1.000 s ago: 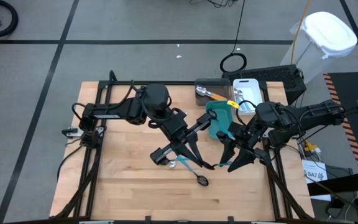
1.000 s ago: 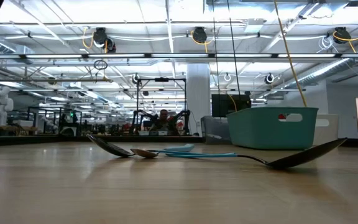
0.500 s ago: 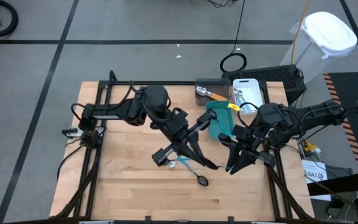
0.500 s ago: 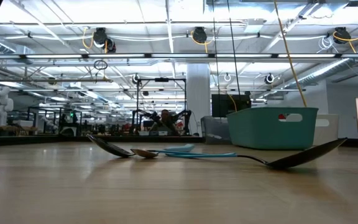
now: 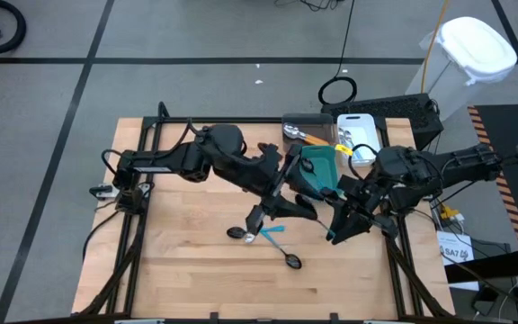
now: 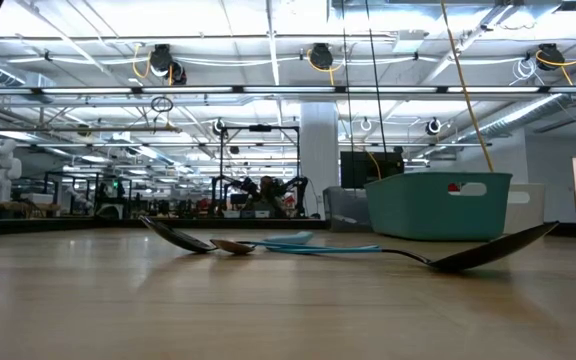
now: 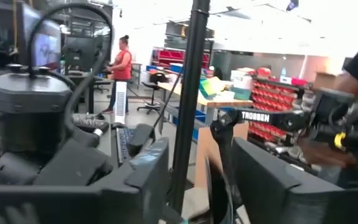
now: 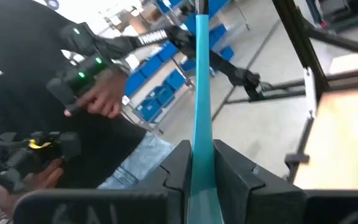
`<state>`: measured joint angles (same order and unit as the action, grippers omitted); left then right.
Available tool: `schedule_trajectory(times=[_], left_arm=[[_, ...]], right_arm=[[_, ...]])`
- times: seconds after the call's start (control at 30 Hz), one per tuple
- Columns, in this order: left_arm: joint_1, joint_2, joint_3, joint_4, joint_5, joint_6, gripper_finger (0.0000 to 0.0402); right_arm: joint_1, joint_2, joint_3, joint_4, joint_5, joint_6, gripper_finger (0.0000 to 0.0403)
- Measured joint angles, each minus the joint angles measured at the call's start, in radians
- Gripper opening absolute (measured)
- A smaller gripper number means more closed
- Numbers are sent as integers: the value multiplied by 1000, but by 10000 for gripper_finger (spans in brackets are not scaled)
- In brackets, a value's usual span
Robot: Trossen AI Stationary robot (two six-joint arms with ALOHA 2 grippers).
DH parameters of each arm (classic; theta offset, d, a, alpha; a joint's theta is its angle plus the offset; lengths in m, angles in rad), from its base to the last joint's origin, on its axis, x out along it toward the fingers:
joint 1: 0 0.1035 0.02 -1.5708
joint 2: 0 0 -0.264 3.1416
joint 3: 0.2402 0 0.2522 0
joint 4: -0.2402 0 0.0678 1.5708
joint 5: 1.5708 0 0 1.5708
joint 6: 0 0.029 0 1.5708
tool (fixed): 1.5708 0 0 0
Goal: Sort silverware by color (type)
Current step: Put the blue spoon into the green bin
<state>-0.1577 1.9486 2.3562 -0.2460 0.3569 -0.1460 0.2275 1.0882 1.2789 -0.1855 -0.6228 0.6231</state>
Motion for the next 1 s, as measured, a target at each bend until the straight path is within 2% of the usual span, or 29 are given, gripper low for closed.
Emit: schedule_trajectory(times=[0.17,0.4,0.53,0.67,0.8,1.0], left_arm=[[12,-23,0,-8,-32,-76,206],[46,-89,0,-126,-169,-103,209],[68,-132,0,-247,-228,-148,209],[90,-171,0,-357,-231,-199,209],[98,-202,0,-475,-230,-177,209],[104,-222,0,-646,-230,-164,209]], right_arm=[[0,-28,0,-125,39,13,46],[0,-75,0,-318,138,22,43],[1,-86,0,-423,241,44,31],[0,-83,0,-515,359,59,5],[0,-70,0,-618,520,91,3],[-2,-34,0,-652,663,97,2]])
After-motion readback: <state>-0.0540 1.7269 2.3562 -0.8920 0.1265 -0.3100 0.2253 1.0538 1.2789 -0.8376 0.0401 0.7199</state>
